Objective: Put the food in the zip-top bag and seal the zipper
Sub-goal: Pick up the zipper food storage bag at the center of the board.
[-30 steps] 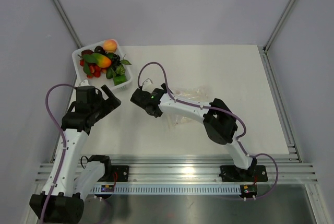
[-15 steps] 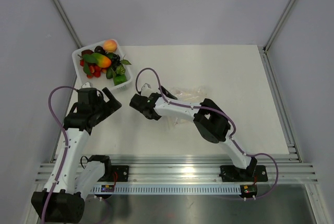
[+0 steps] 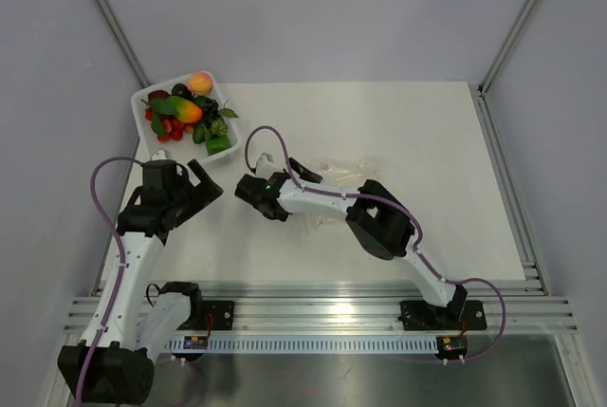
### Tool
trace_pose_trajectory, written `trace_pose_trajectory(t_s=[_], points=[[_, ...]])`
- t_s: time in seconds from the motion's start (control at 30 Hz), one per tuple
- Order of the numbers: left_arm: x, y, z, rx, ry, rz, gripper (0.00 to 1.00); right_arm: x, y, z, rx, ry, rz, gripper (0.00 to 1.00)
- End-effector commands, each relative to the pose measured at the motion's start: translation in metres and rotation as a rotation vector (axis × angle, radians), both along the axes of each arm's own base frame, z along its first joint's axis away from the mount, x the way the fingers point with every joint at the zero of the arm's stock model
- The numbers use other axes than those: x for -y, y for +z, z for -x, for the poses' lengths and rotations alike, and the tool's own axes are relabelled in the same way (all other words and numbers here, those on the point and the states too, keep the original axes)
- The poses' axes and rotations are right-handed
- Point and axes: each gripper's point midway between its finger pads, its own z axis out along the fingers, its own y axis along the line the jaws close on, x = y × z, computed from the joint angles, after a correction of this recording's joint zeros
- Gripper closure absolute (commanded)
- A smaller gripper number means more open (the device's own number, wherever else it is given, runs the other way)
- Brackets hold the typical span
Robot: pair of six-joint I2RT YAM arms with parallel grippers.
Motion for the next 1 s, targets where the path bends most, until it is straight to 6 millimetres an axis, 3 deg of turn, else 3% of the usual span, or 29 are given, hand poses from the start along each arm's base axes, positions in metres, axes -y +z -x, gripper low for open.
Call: trace_pose_trajectory(t_s=[0.0, 0.13, 0.17, 0.4, 0.53, 0.57, 0.6, 0.67, 0.7, 0.77, 0.8, 0.87, 0.9, 0.97], points=[[0.003, 0.004, -0.007, 0.037, -0.019, 0.01, 0.01, -0.007, 0.034, -0.003, 0.095, -0.004, -0.063, 0.12], [0.004, 0.003, -0.008, 0.036, -0.026, 0.012, 0.01, -0.004, 0.042, -0.002, 0.109, -0.015, -0.087, 0.3], [0.003, 0.003, -0.008, 0.035, -0.025, 0.009, 0.01, -0.004, 0.043, -0.002, 0.108, -0.014, -0.091, 0.4], [0.003, 0.004, -0.008, 0.035, -0.035, 0.004, 0.01, -0.001, 0.044, 0.0, 0.113, -0.025, -0.102, 0.81], [0.012, 0.003, -0.009, 0.039, -0.078, 0.031, 0.01, -0.009, 0.063, 0.005, 0.09, -0.01, -0.235, 1.0], [0.014, 0.002, -0.009, 0.039, -0.094, 0.038, 0.01, -0.008, 0.063, 0.008, 0.08, -0.006, -0.257, 1.0], [0.017, 0.002, -0.009, 0.039, -0.116, 0.043, 0.01, -0.011, 0.08, 0.007, 0.094, -0.001, -0.328, 1.0], [0.03, 0.006, -0.011, 0.059, -0.187, 0.082, 0.01, -0.011, 0.08, 0.012, 0.062, 0.017, -0.386, 1.0], [0.035, 0.009, -0.014, 0.078, -0.217, 0.101, 0.01, -0.015, 0.1, 0.012, 0.089, 0.027, -0.47, 1.0], [0.055, 0.013, -0.012, 0.093, -0.318, 0.165, 0.01, -0.014, 0.098, 0.019, 0.052, 0.042, -0.535, 1.0], [0.06, 0.015, -0.012, 0.1, -0.347, 0.182, 0.01, -0.017, 0.118, 0.018, 0.078, 0.054, -0.624, 1.0], [0.079, 0.017, -0.011, 0.101, -0.423, 0.218, 0.01, -0.014, 0.112, 0.024, 0.044, 0.056, -0.696, 1.0], [0.085, 0.02, -0.014, 0.113, -0.438, 0.227, 0.01, -0.016, 0.13, 0.024, 0.07, 0.069, -0.776, 1.0], [0.107, 0.022, -0.009, 0.11, -0.515, 0.262, 0.01, -0.013, 0.124, 0.028, 0.053, 0.072, -0.824, 1.0]])
